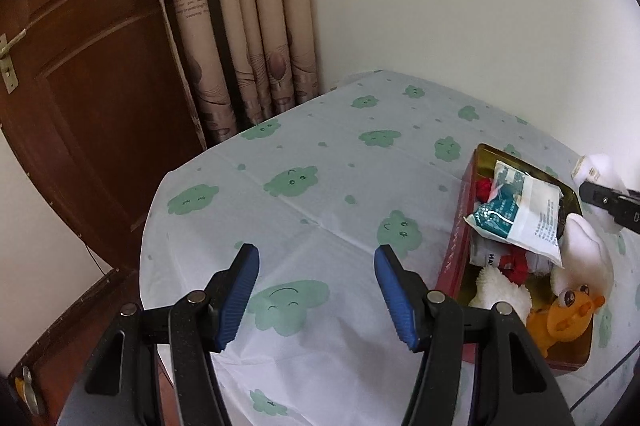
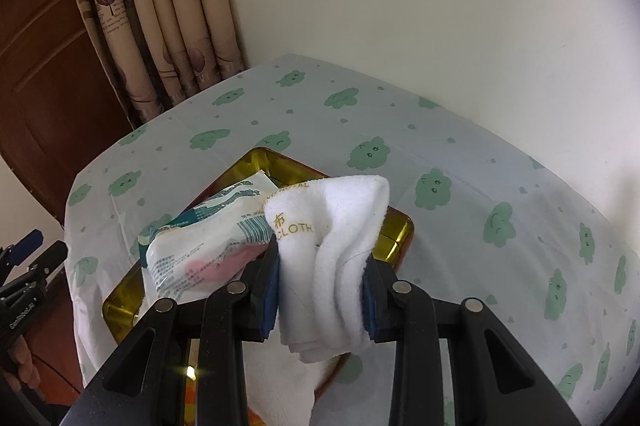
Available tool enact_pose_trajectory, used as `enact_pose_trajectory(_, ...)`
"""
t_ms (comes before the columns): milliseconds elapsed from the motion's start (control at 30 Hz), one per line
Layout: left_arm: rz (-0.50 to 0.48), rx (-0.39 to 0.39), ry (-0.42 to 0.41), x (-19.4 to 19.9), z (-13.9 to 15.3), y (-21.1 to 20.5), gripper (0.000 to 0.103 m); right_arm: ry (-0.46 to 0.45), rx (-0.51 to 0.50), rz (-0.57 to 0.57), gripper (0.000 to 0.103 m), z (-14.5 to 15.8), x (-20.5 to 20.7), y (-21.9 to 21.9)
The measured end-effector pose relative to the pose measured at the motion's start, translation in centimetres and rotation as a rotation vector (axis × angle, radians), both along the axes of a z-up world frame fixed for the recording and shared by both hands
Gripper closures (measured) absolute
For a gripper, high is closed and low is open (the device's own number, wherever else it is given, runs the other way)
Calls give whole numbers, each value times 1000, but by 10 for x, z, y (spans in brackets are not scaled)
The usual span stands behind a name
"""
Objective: Organize soft objects
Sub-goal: 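Carry the white folded cloth into the tin and open the right gripper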
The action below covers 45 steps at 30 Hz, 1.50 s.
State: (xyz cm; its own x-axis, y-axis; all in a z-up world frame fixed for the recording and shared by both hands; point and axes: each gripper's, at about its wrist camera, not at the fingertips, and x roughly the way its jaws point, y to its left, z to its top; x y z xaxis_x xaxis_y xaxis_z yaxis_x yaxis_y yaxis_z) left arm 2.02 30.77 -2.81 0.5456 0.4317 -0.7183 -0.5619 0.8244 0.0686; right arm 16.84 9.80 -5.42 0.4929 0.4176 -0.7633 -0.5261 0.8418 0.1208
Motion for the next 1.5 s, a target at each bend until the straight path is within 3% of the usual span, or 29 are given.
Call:
enact_pose_trajectory(767, 10, -20, 15, 1, -4, 3, 41, 70, -32, 55, 72, -36, -2, 34)
enact_pose_trajectory(967, 1, -16, 9, 1, -3, 1, 41, 58, -29, 31, 60, -32, -2, 30)
enact_pose_trajectory(1100, -7, -17, 9, 1, -4, 0, 41, 60, -25, 22, 44, -31, -3, 28)
enact_pose_trajectory(1500, -34, -17, -2, 4, -8, -7, 41, 42, -7, 8, 27, -23, -9, 21)
